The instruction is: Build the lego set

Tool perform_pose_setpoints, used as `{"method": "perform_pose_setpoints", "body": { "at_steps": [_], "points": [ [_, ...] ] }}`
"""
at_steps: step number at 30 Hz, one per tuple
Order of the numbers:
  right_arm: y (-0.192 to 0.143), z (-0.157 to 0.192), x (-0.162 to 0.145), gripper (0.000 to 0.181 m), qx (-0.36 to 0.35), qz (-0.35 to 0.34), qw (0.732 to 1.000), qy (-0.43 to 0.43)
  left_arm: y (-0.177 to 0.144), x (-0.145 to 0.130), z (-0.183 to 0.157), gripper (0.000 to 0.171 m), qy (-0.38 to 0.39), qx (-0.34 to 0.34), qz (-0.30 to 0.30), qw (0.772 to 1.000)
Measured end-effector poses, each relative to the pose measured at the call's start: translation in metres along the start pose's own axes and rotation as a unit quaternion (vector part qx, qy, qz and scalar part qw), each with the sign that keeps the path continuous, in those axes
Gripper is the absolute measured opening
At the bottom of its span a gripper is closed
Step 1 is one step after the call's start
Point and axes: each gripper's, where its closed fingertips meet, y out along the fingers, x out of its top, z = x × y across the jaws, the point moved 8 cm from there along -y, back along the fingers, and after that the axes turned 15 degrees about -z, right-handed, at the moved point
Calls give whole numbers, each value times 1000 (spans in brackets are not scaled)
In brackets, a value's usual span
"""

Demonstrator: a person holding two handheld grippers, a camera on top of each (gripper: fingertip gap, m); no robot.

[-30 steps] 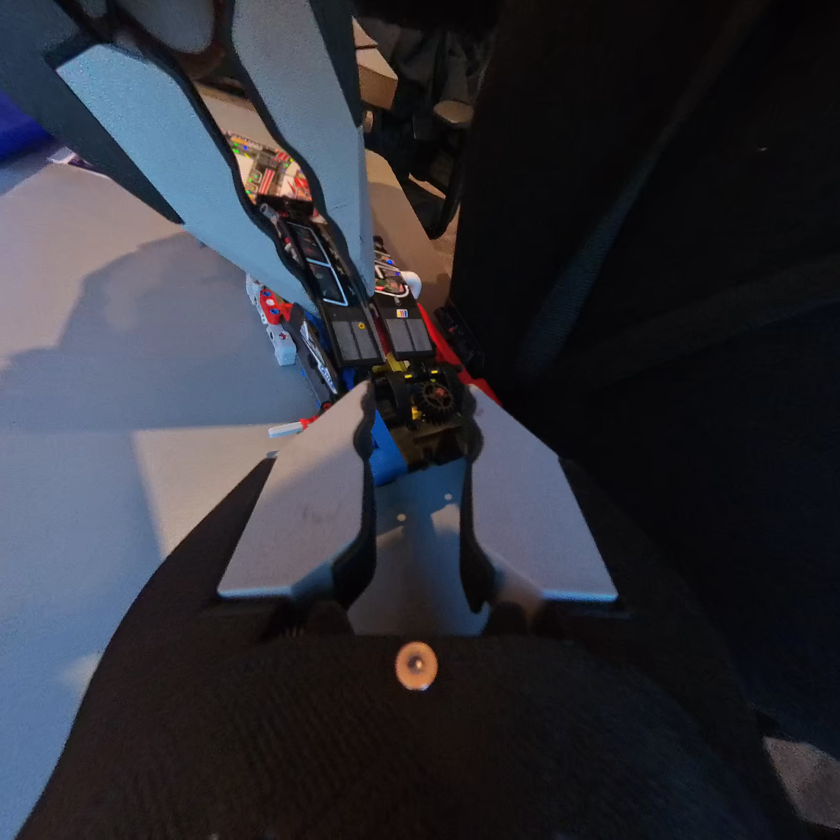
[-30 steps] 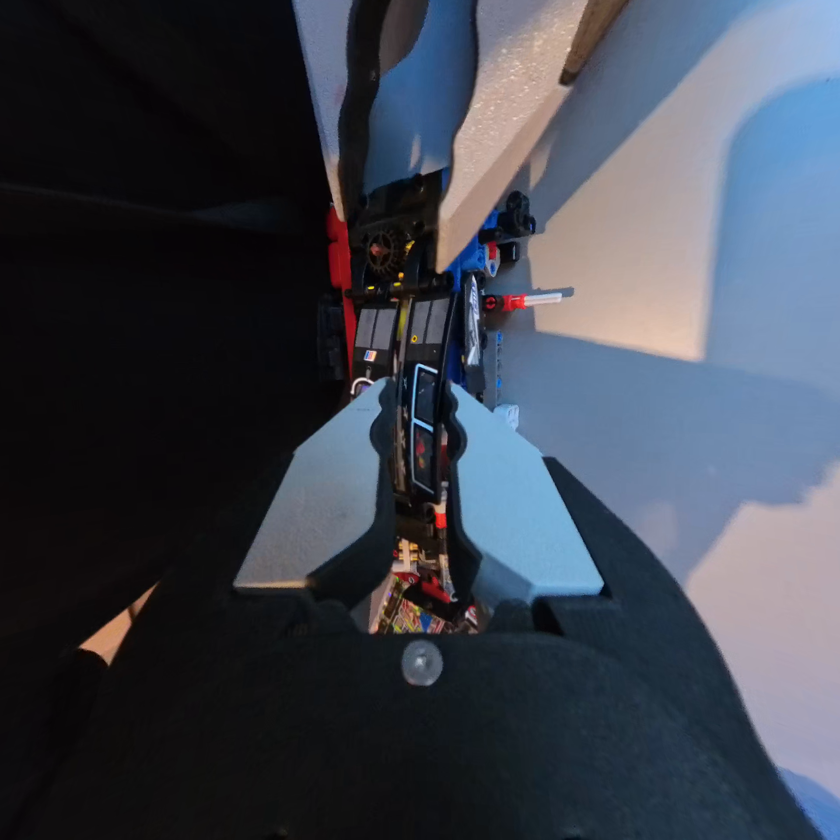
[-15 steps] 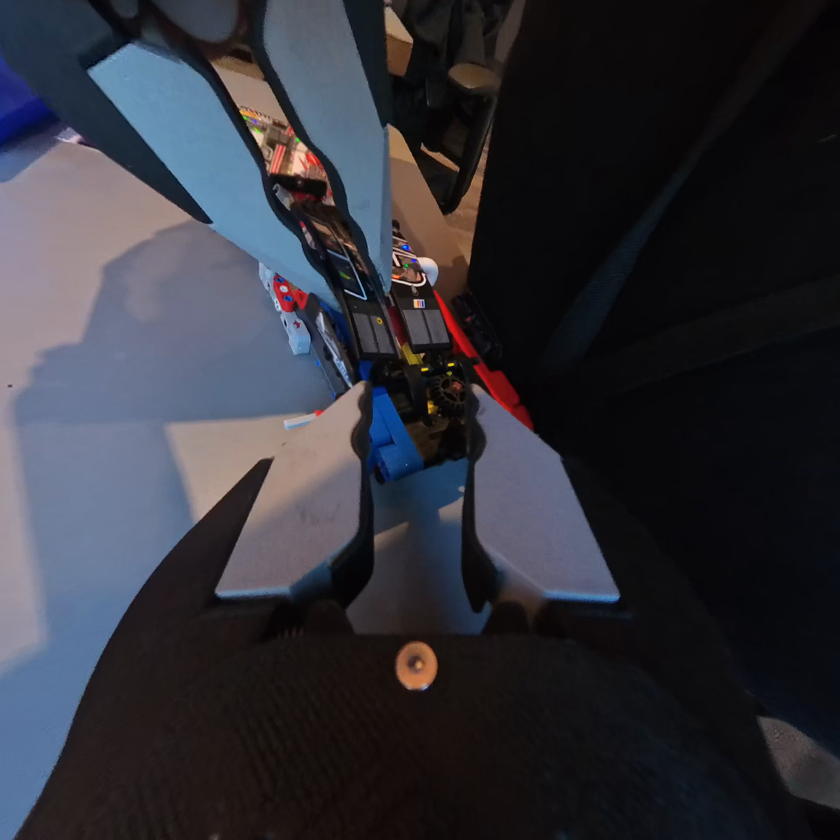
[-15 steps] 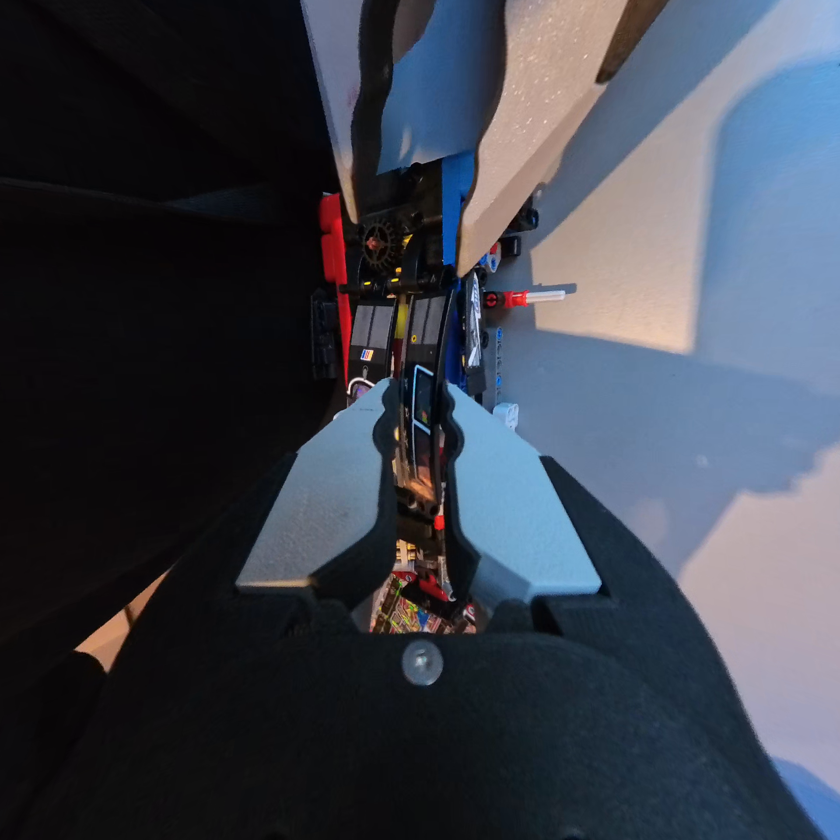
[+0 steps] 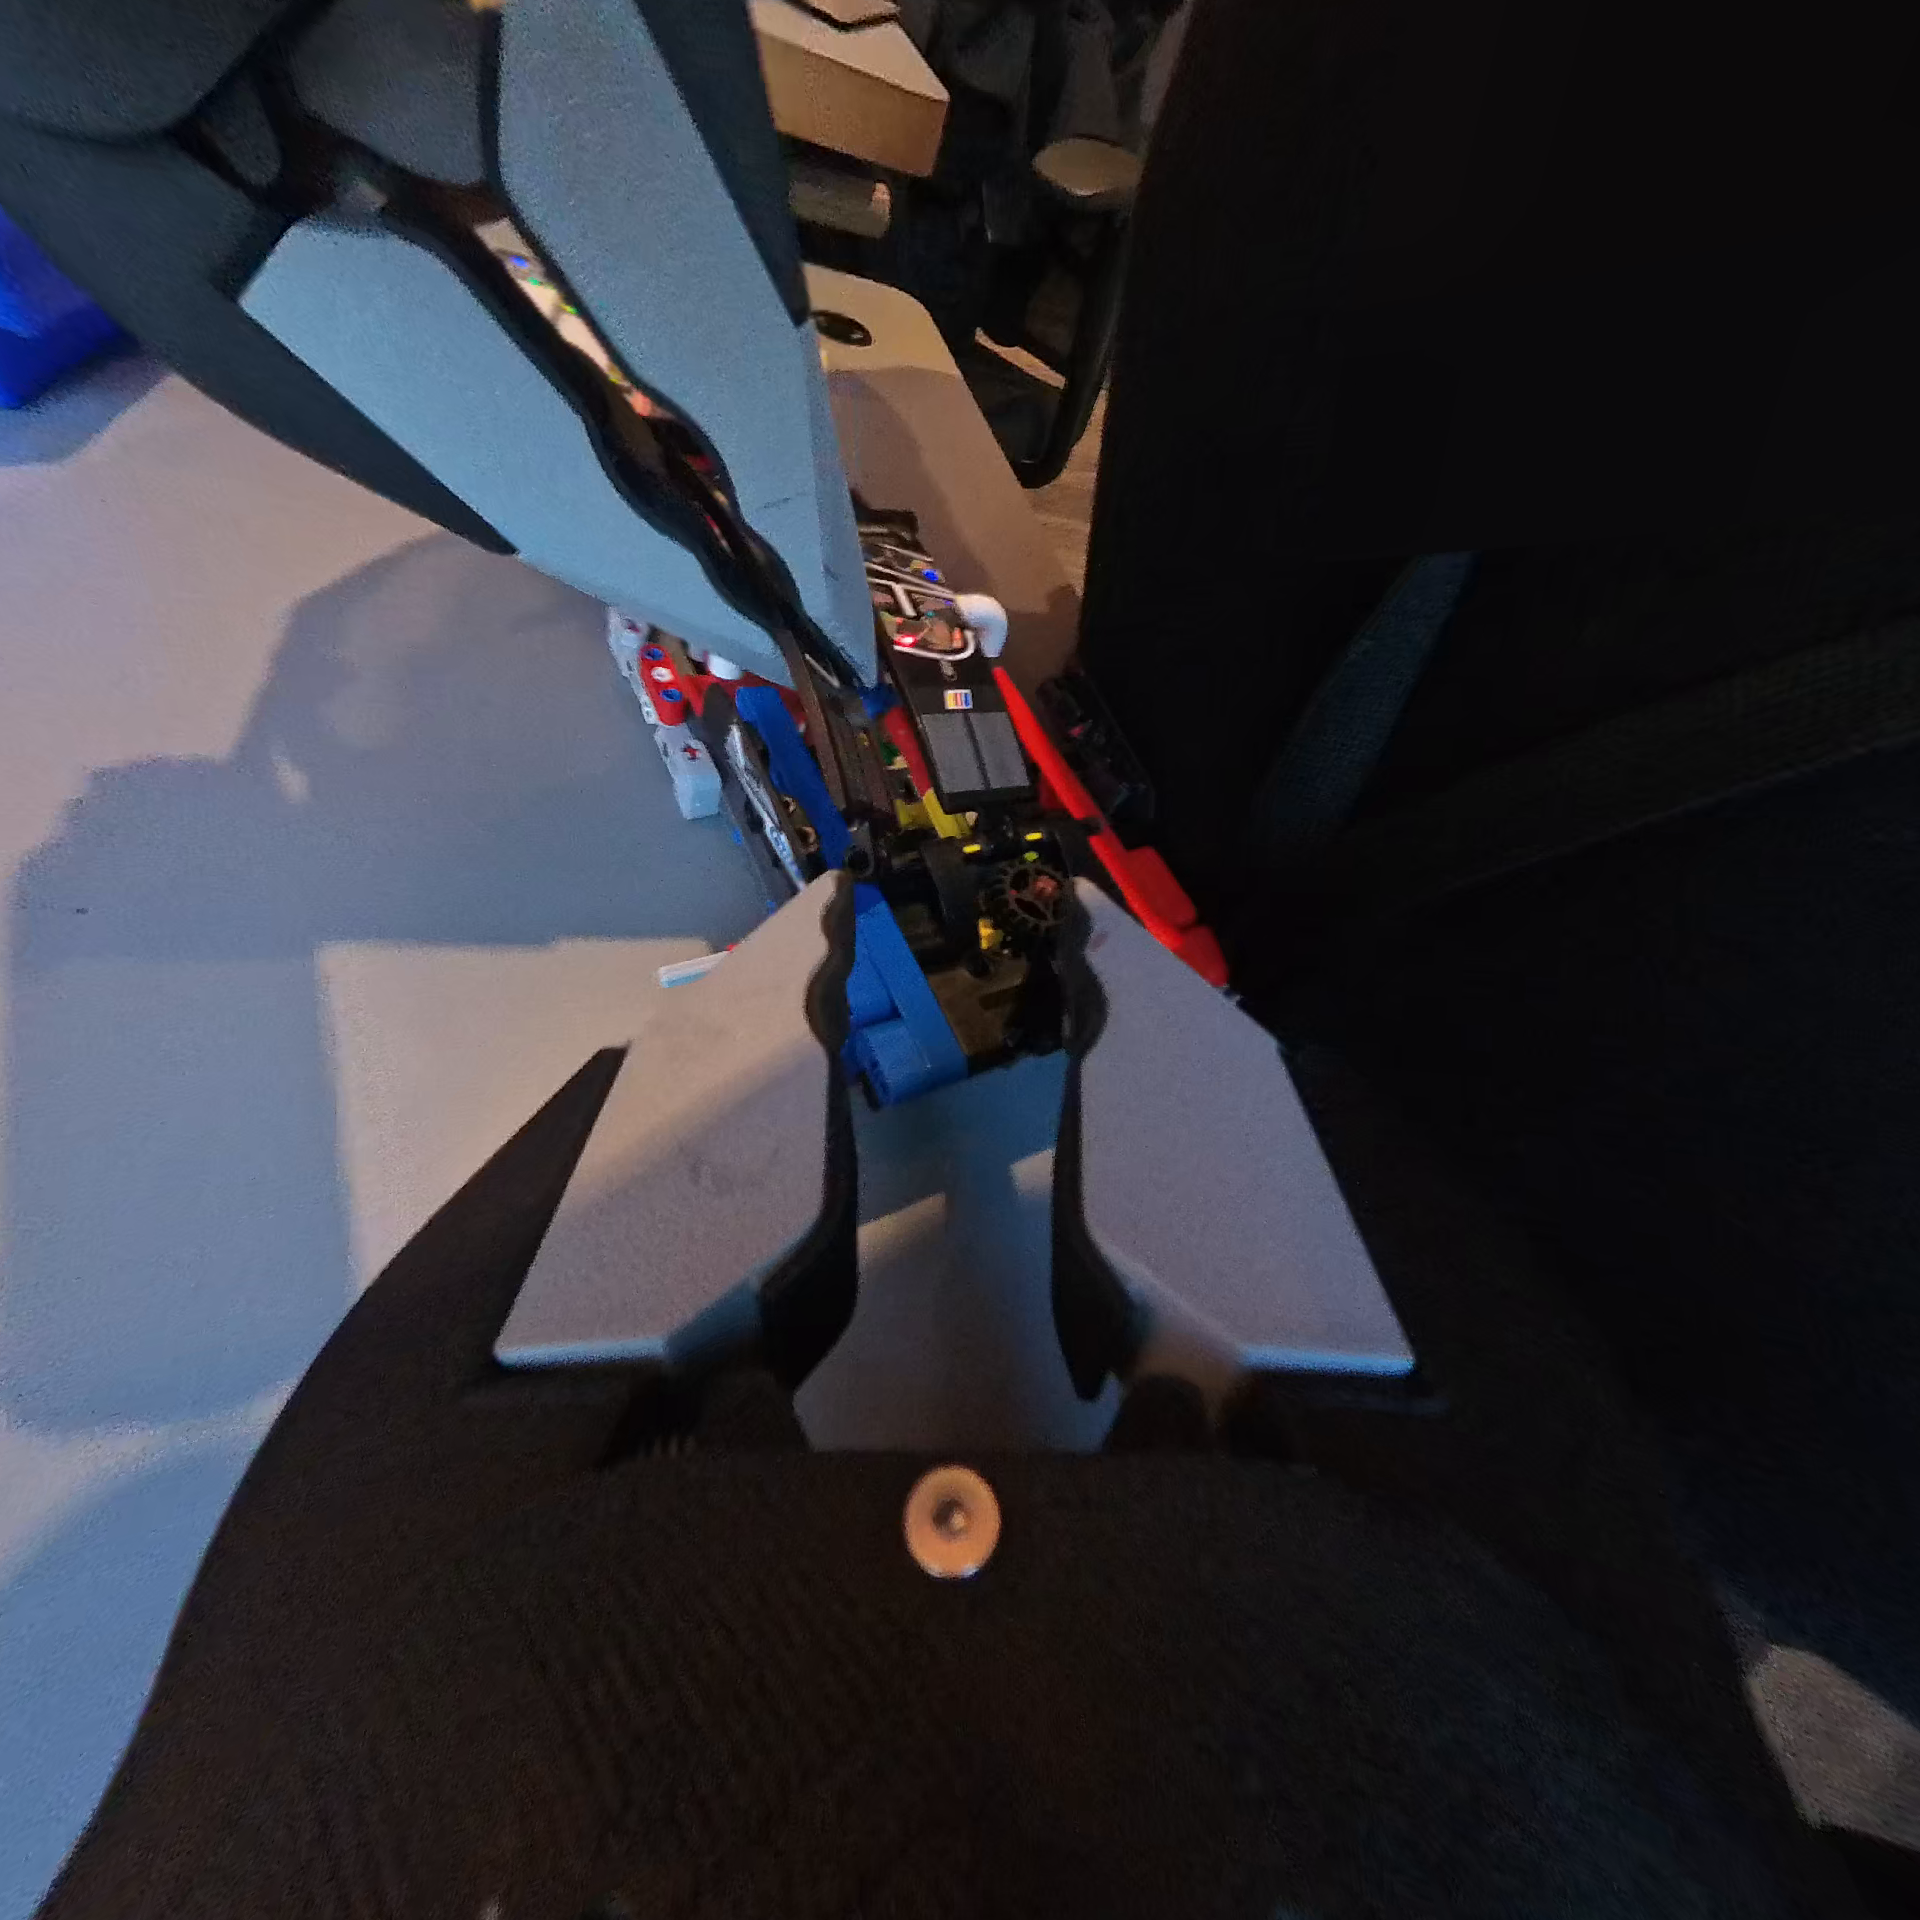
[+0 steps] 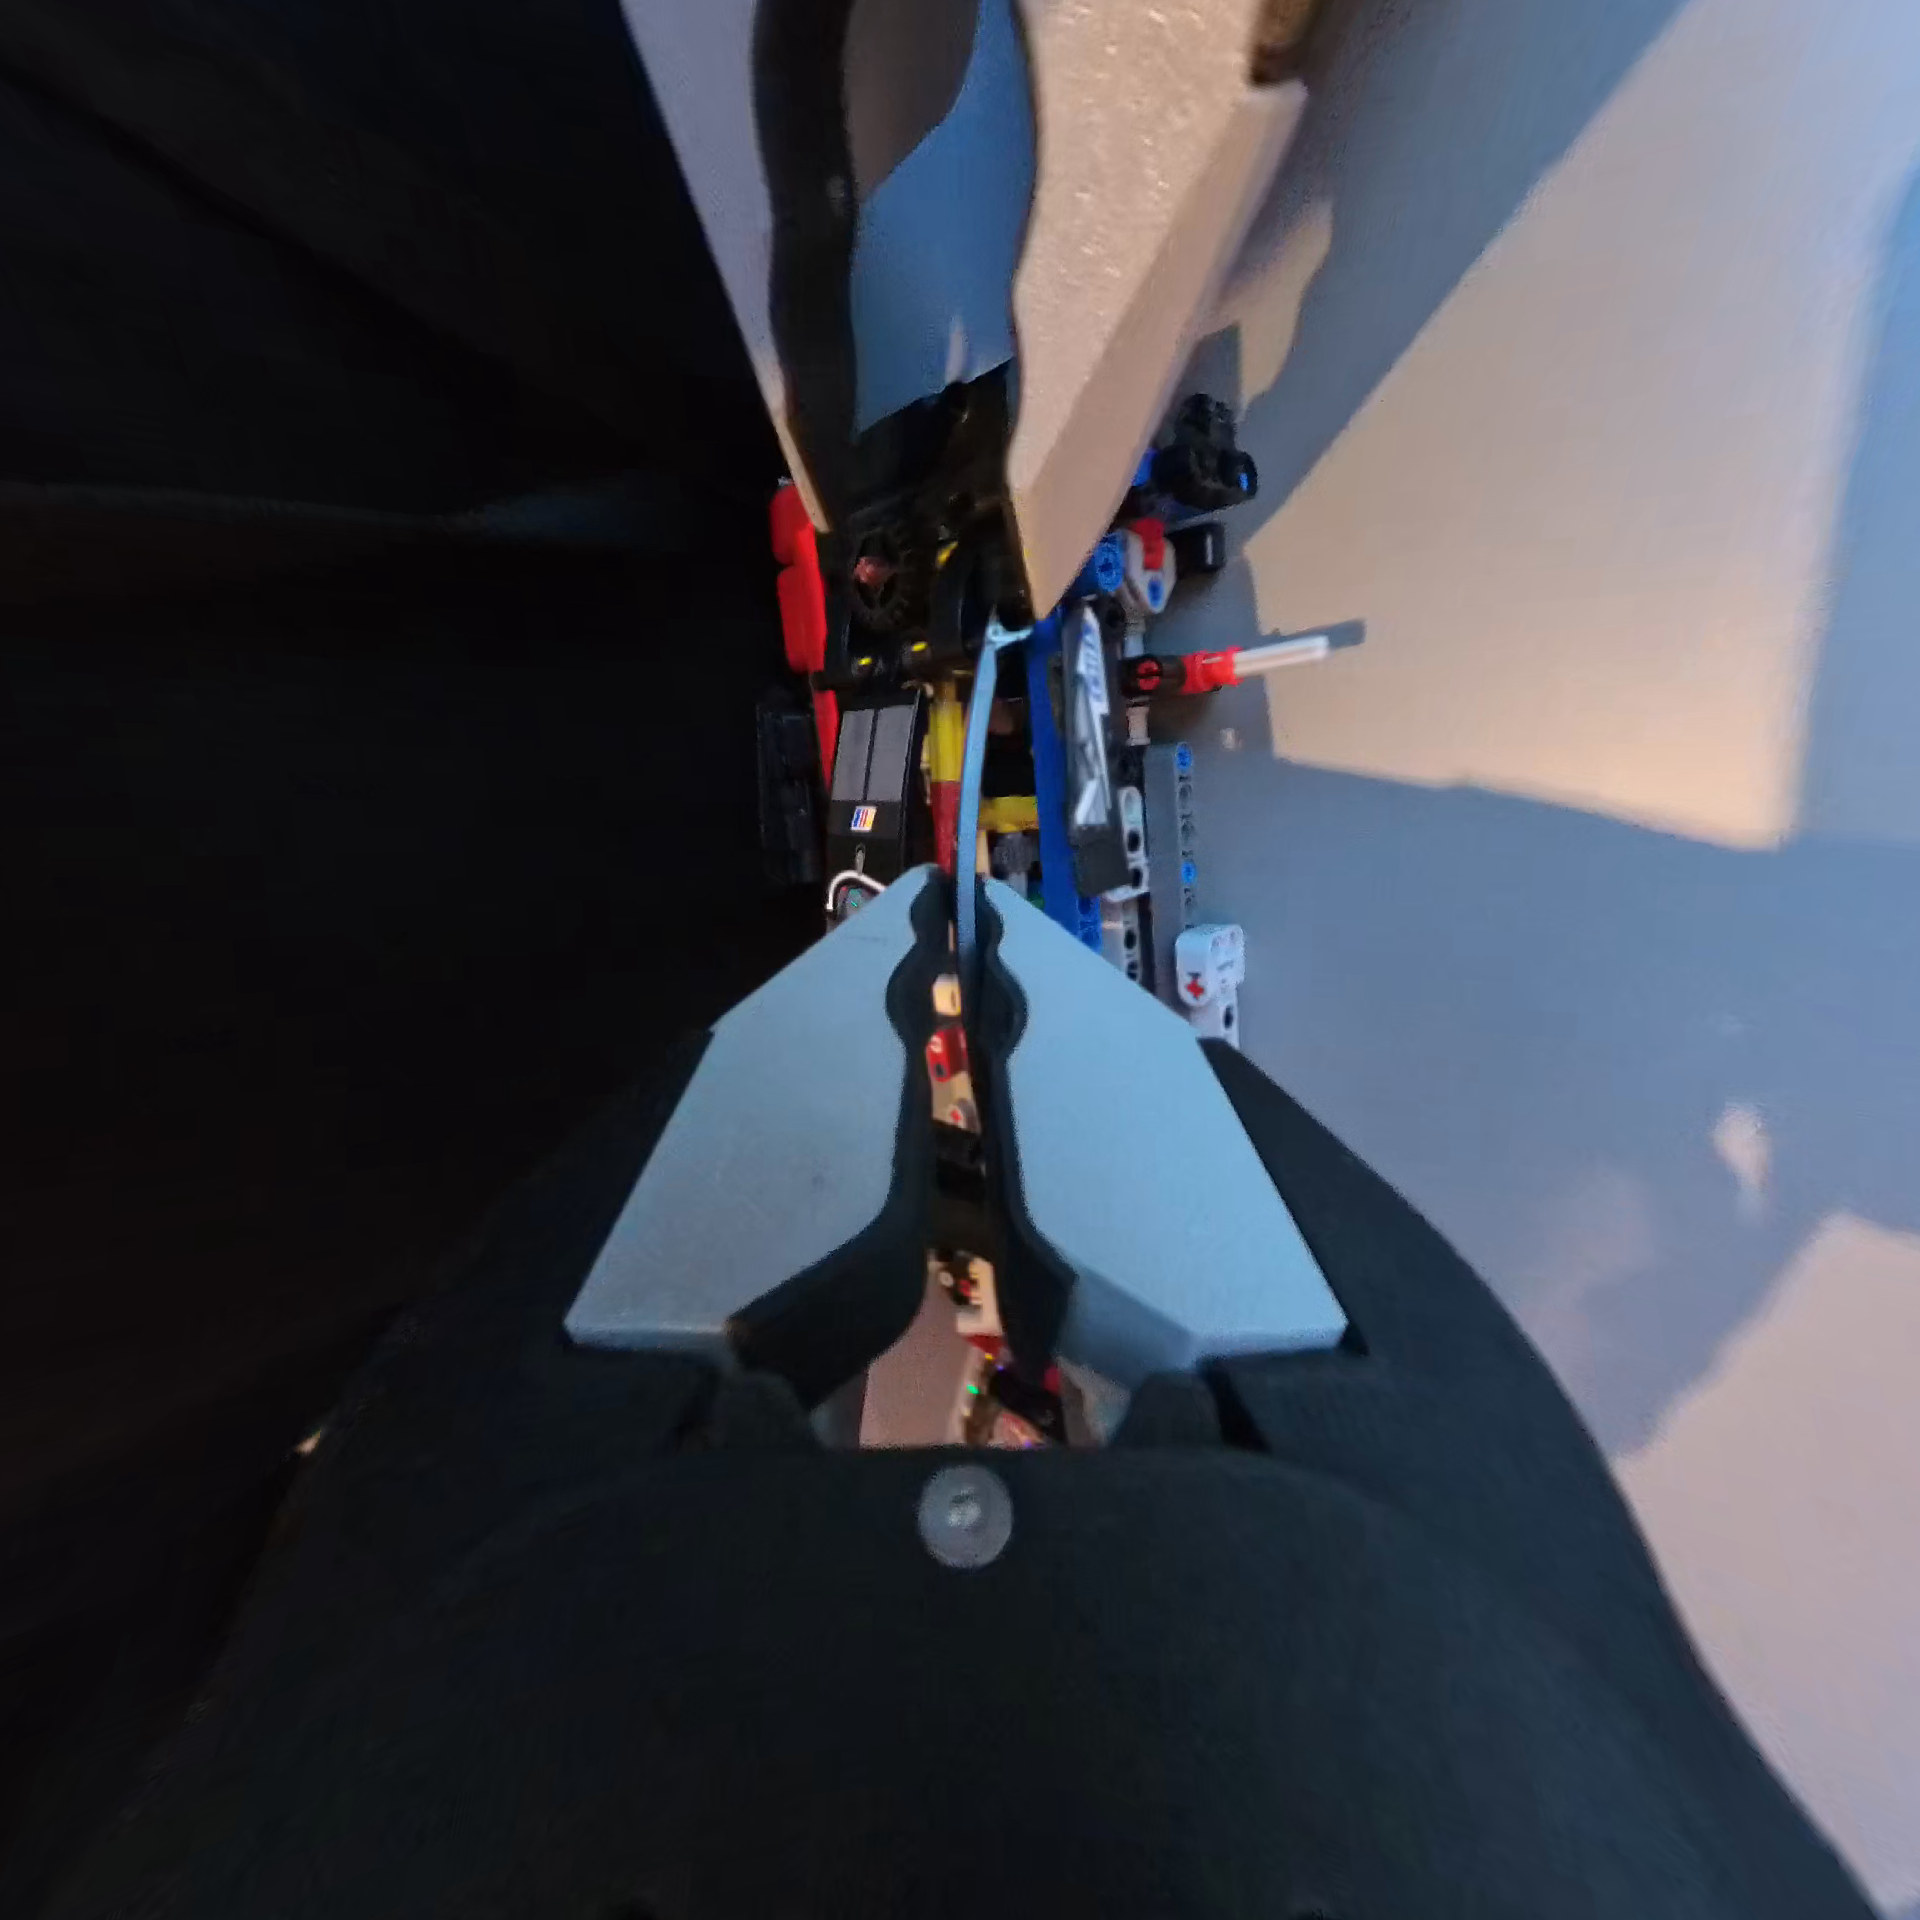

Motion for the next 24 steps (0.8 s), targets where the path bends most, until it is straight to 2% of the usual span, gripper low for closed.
{"method": "perform_pose_setpoints", "body": {
  "at_steps": [4, 13, 17, 24],
  "points": [
    [-9, -1, 4, 0, 36, -28, 998, 47, -4, 4, -1, 34, 37, 23, -11, 999],
    [-16, -6, 6, 0, 114, -104, 979, 137, -7, 12, 1, 12, 133, 116, -7, 984],
    [-15, -10, 2, 0, 150, -134, 961, 187, -6, 16, 0, 17, 190, 161, -7, 969],
    [-11, -12, 1, 0, 173, -146, 952, 208, -6, 20, 2, 21, 184, 171, -21, 968]
  ]
}}
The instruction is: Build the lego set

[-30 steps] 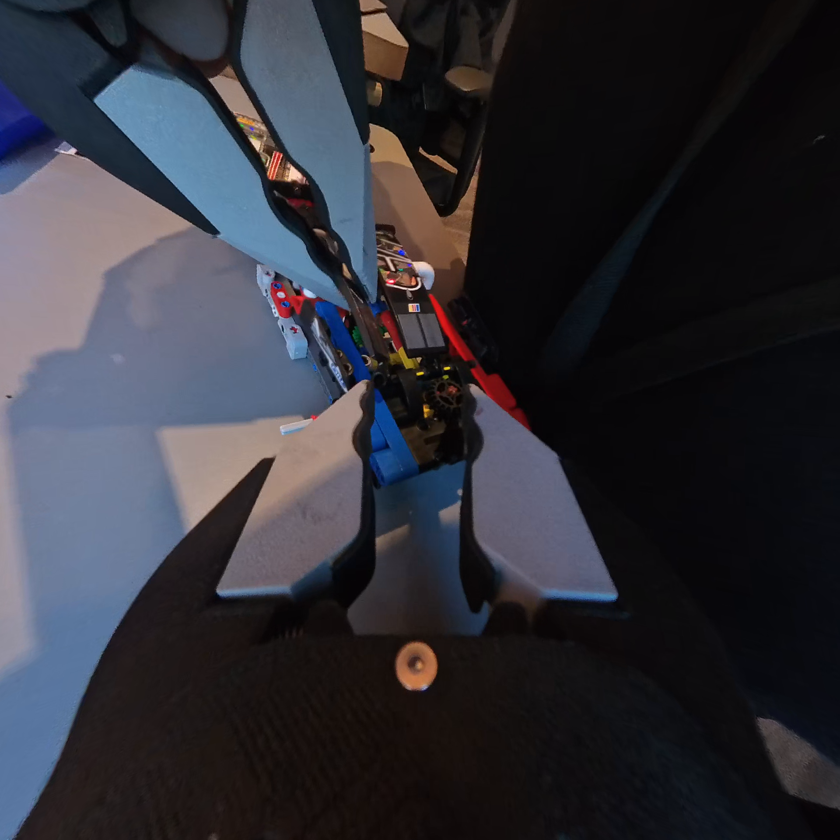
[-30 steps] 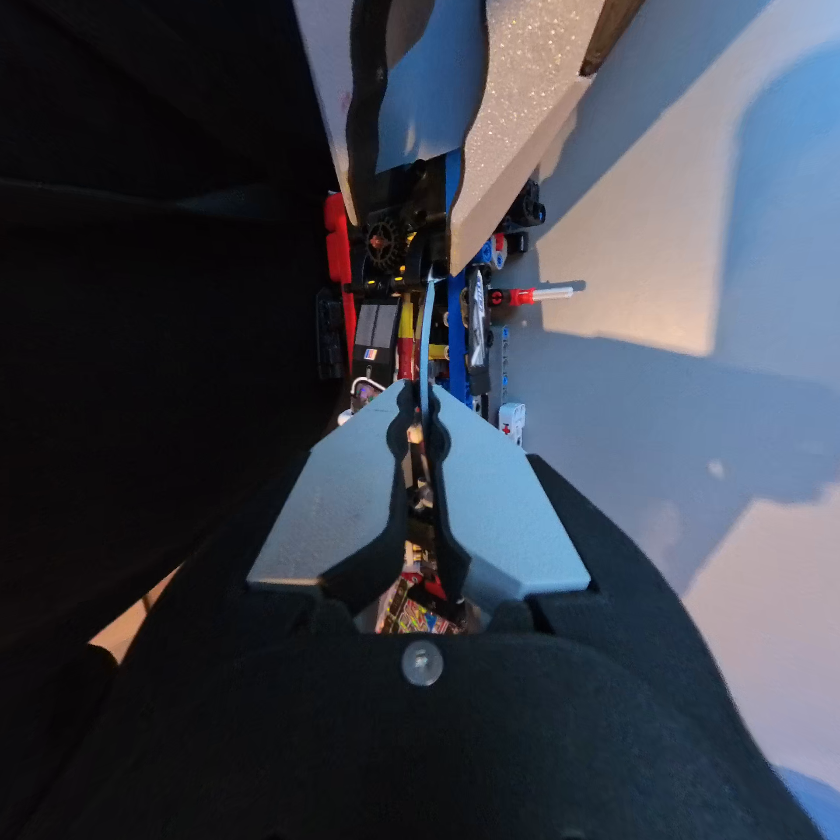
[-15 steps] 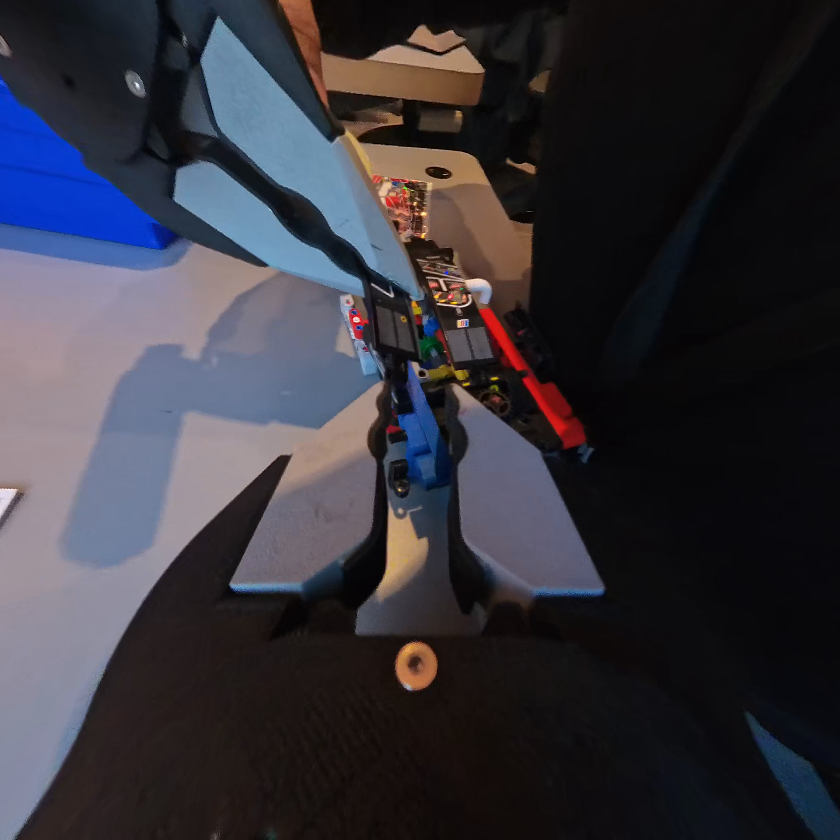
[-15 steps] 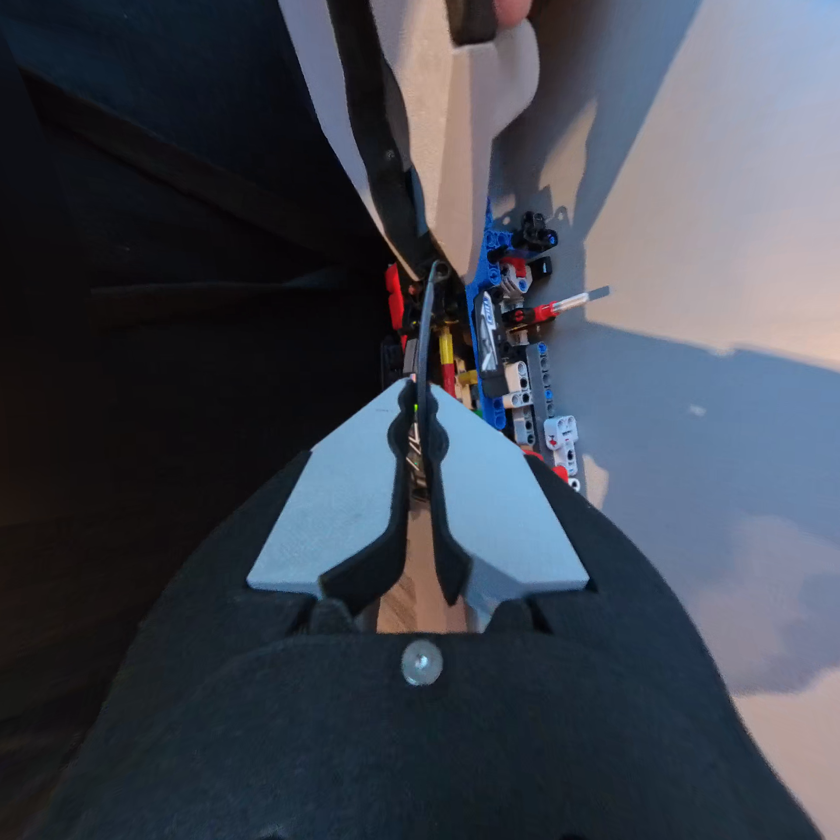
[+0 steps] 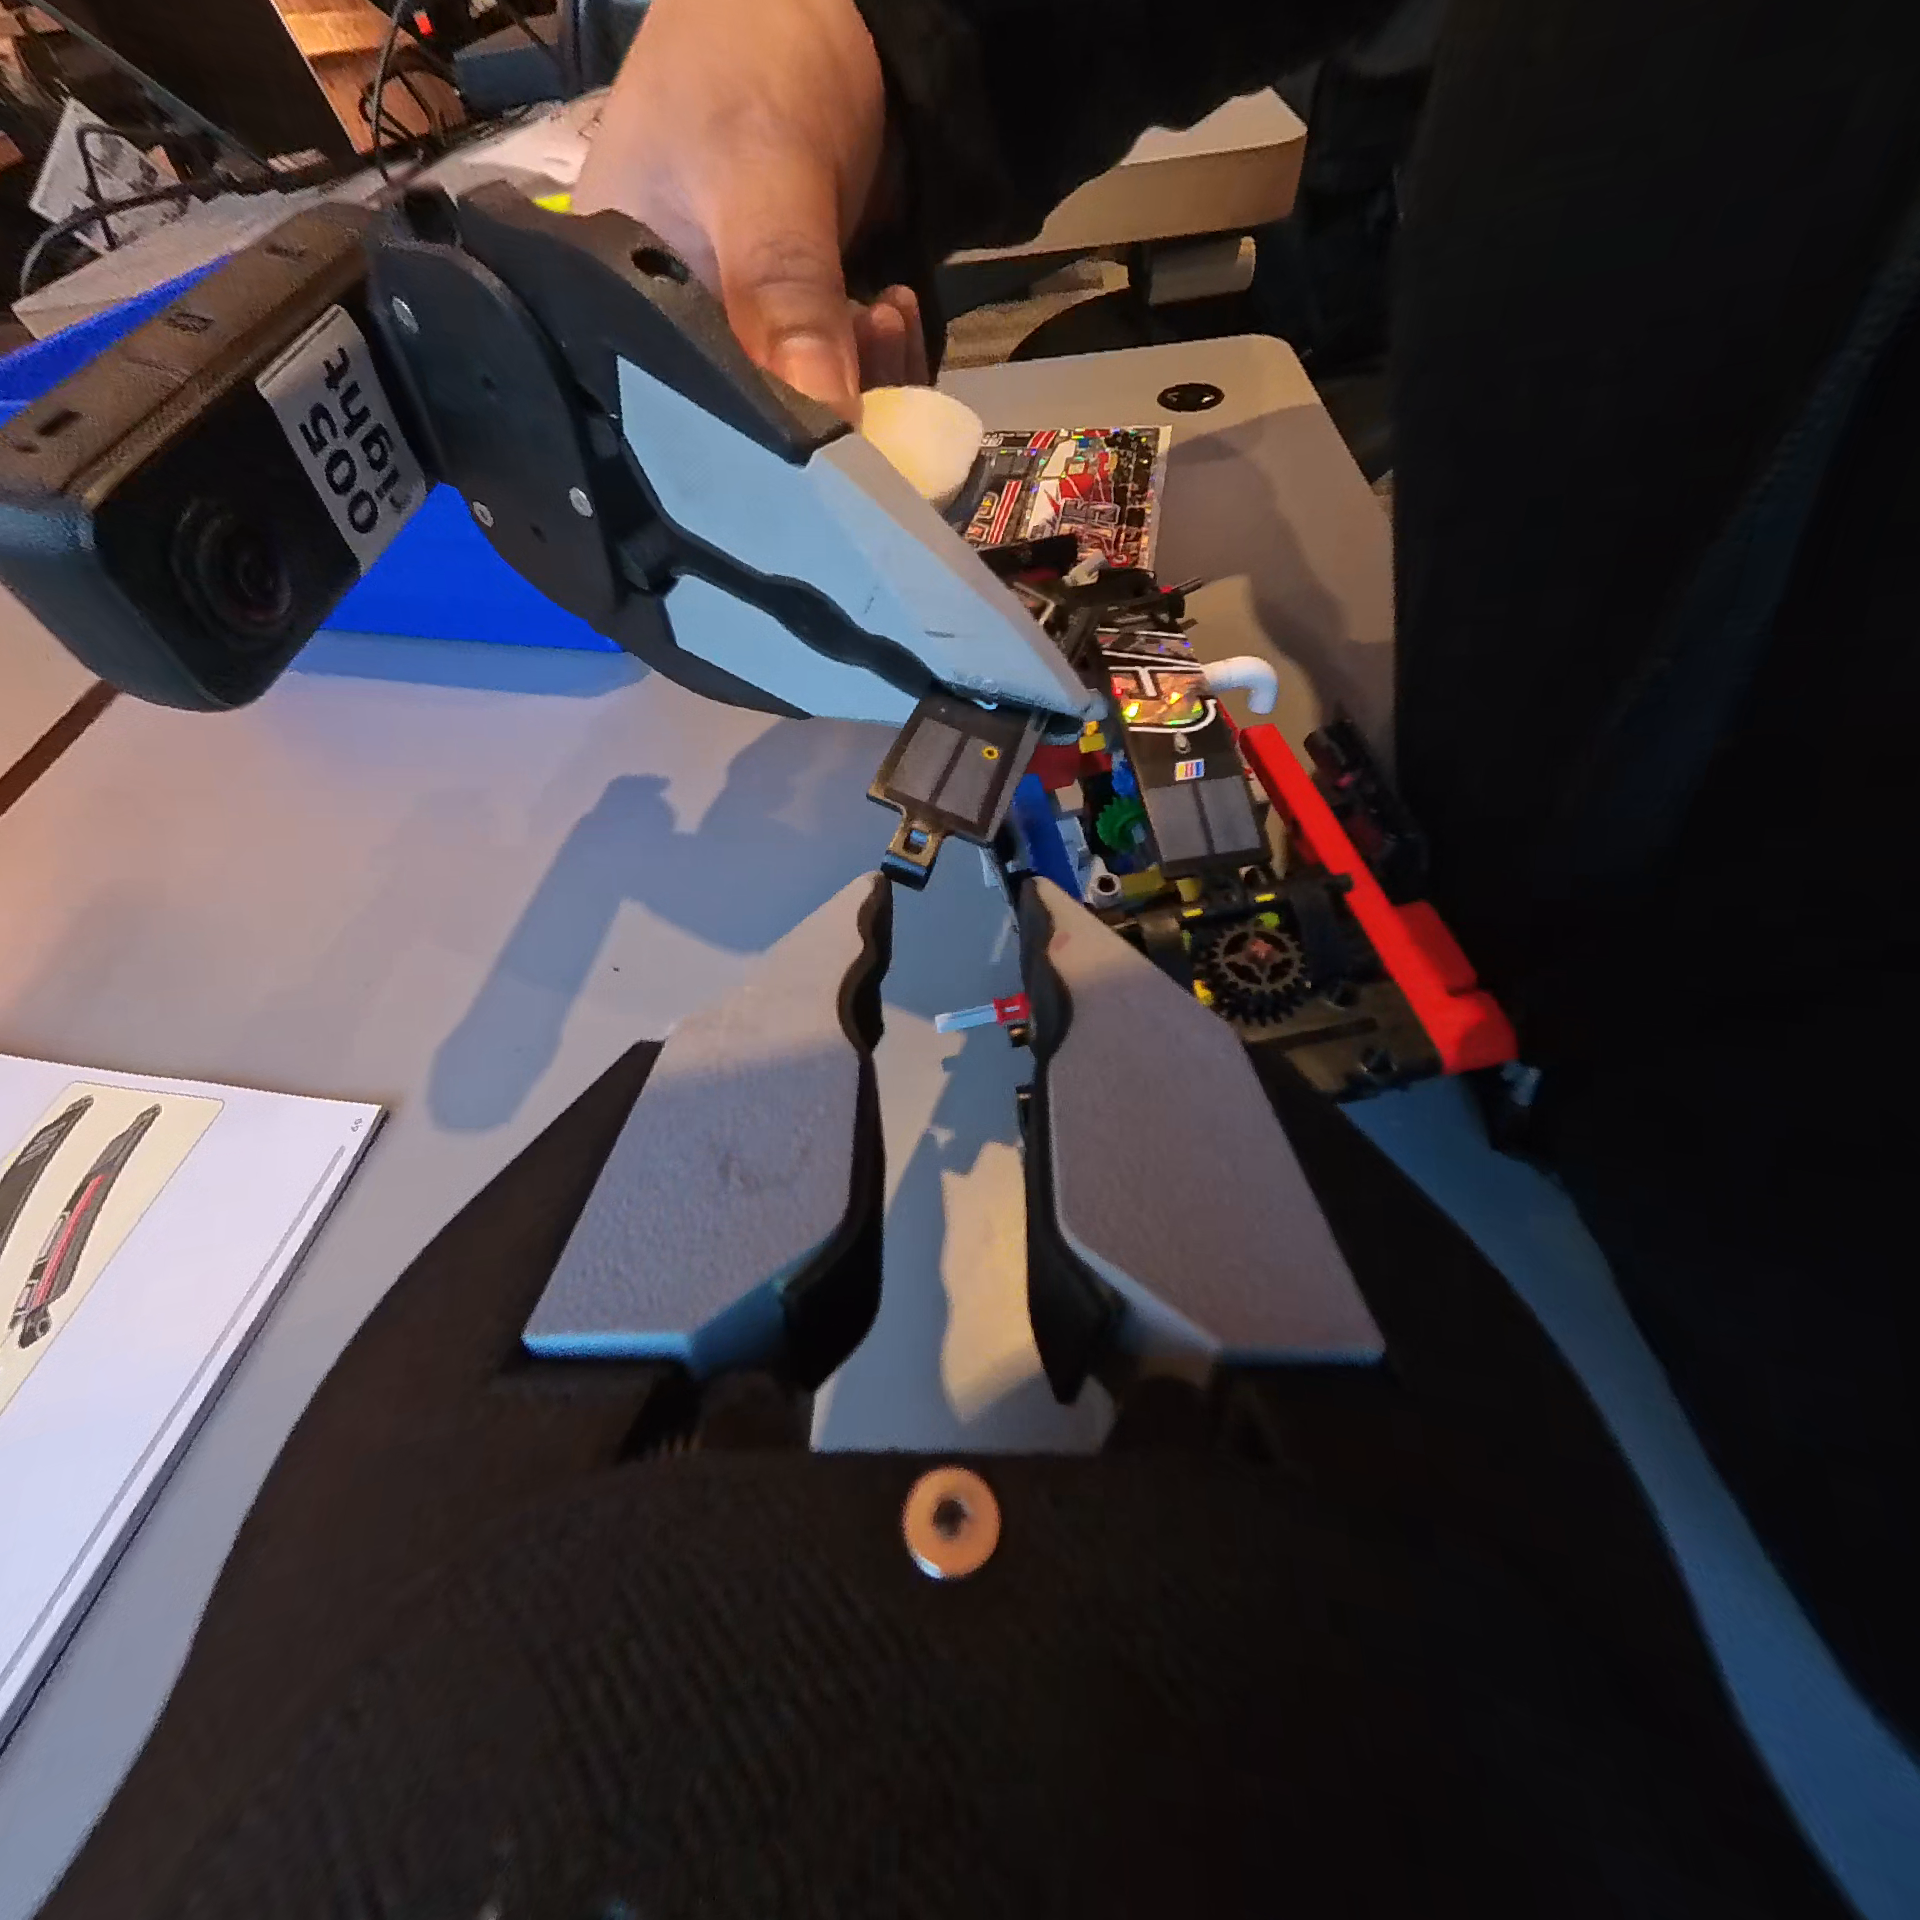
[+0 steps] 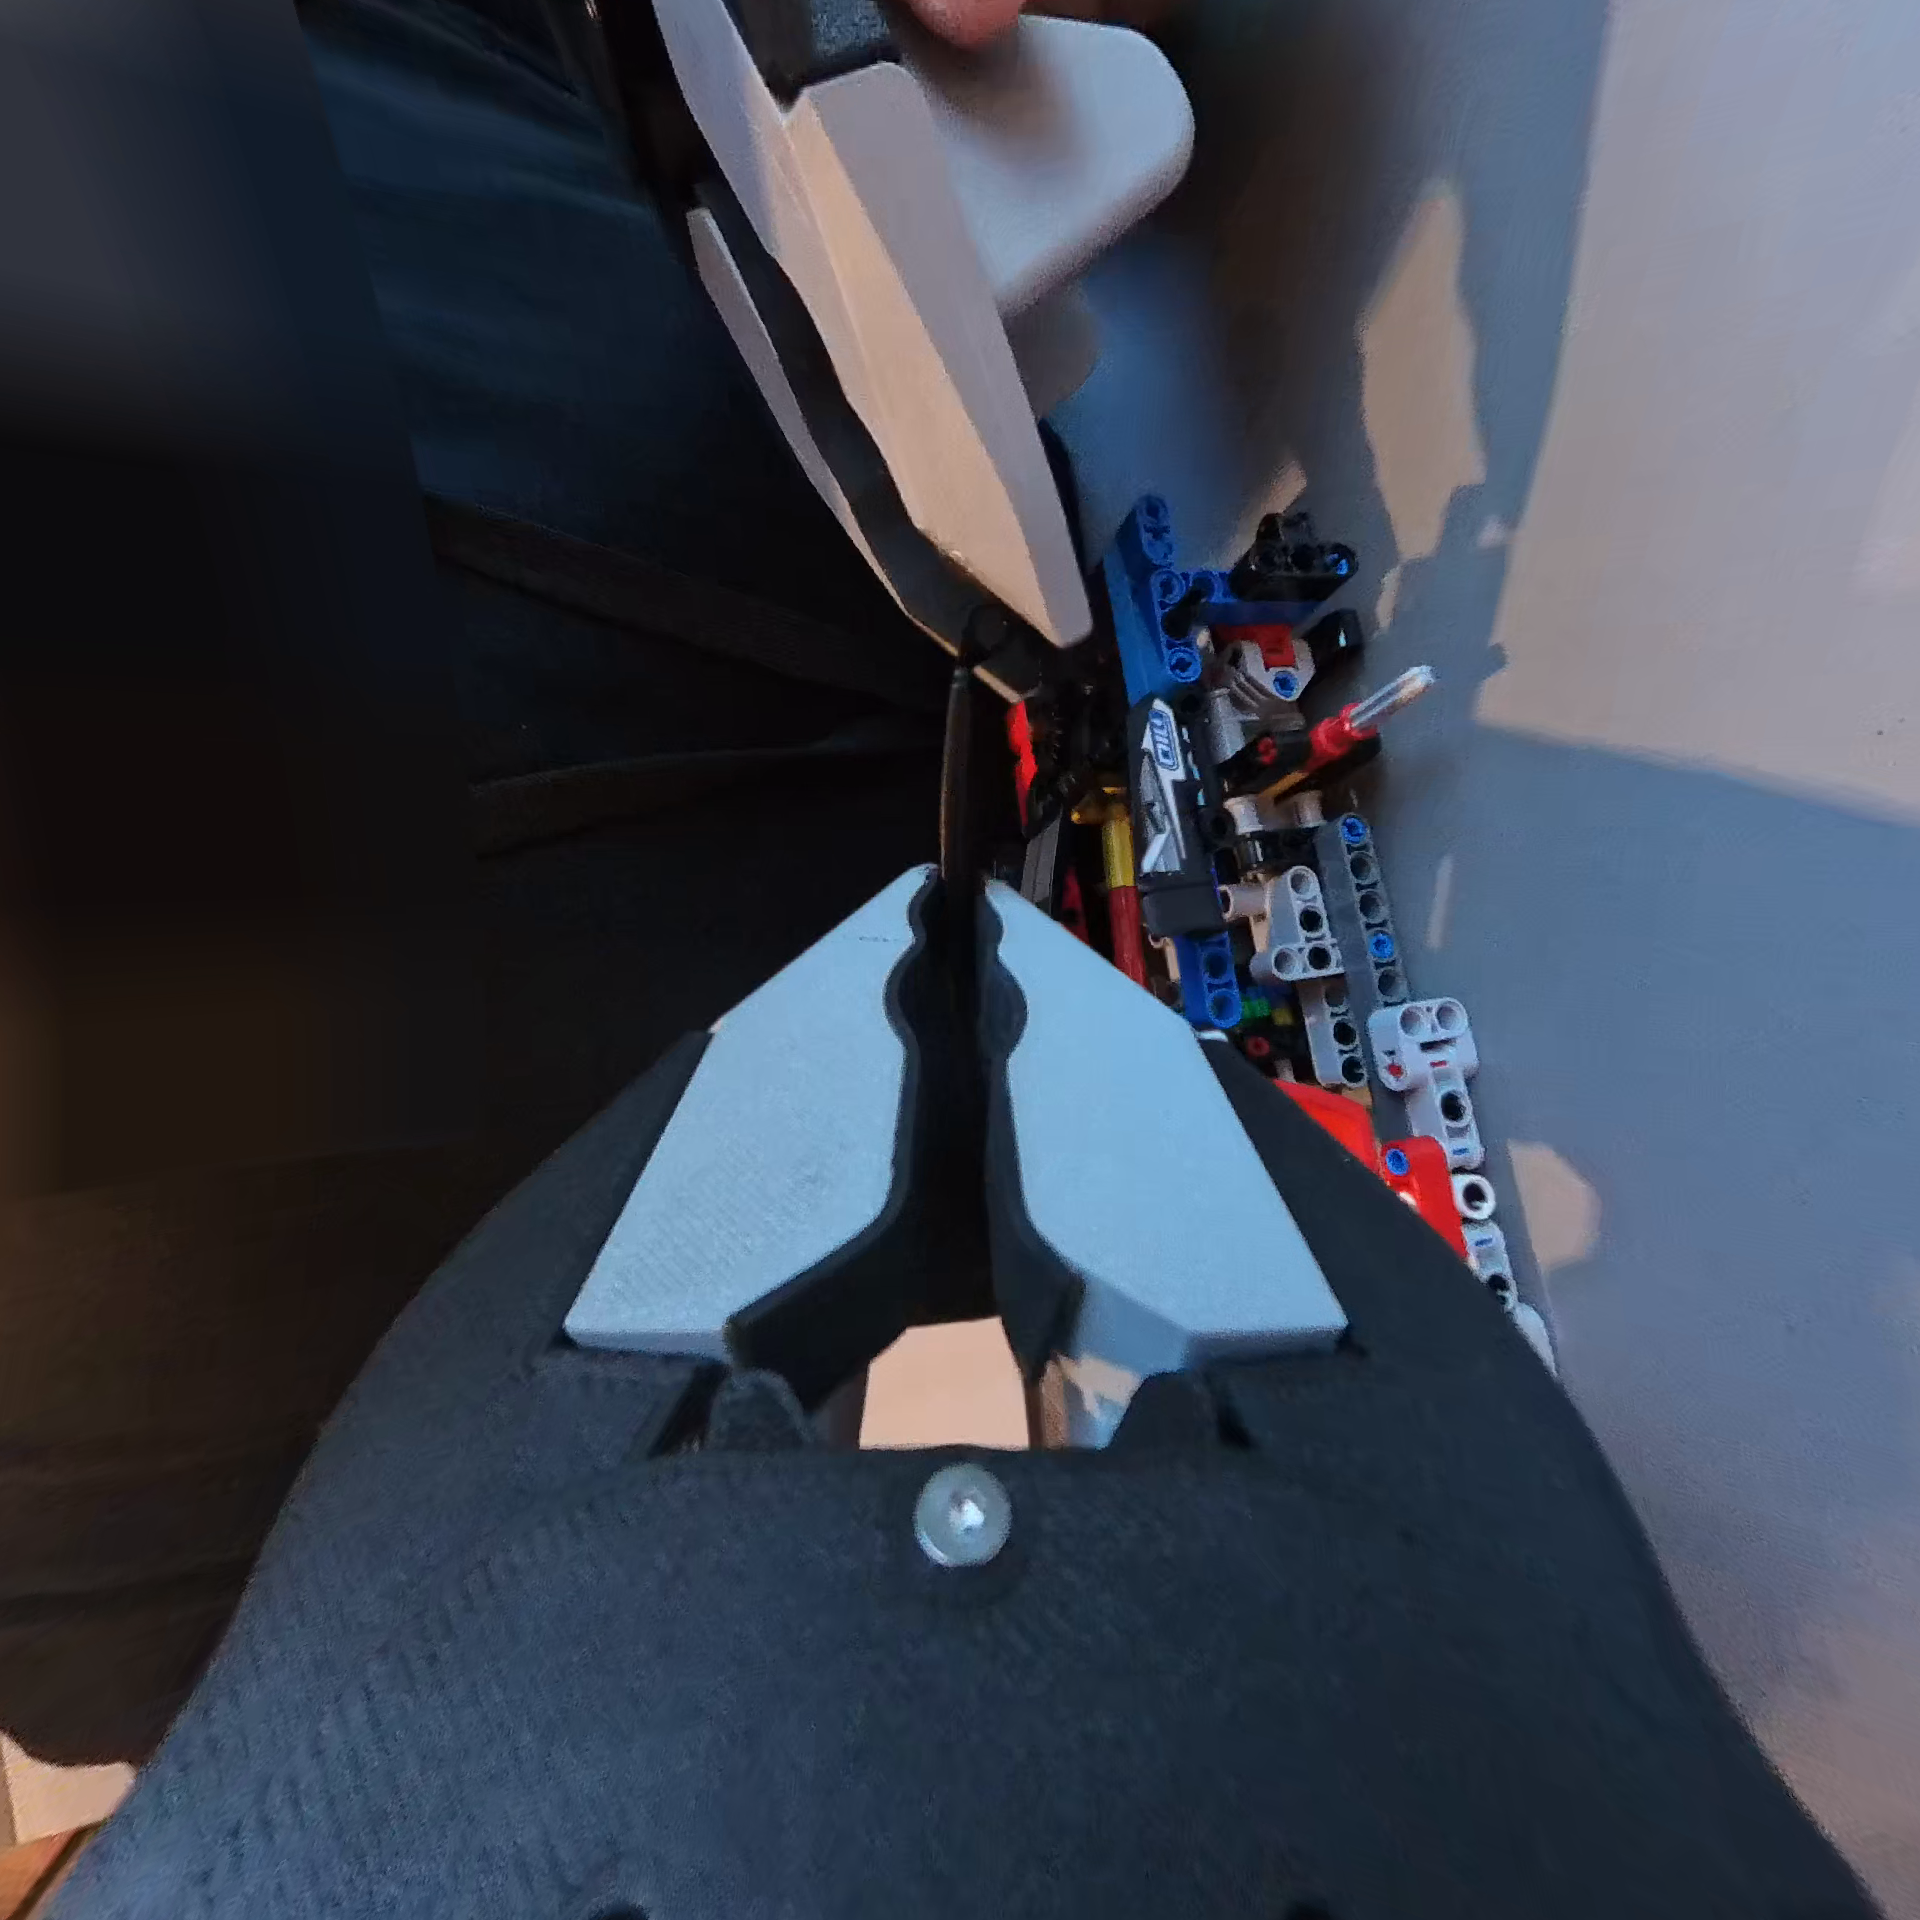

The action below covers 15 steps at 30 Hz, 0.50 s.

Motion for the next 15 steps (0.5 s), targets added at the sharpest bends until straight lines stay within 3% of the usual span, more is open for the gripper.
{"method": "perform_pose_setpoints", "body": {
  "at_steps": [10, 15],
  "points": [
    [6, -4, -1, 0, 11, 20, 1000, 13, -1, 7, 1, 24, -5, -10, -26, 1000],
    [6, -1, 2, 0, 13, 22, 1000, 2, 6, -1, -4, 24, -12, -29, 1, 1000]
  ]
}}
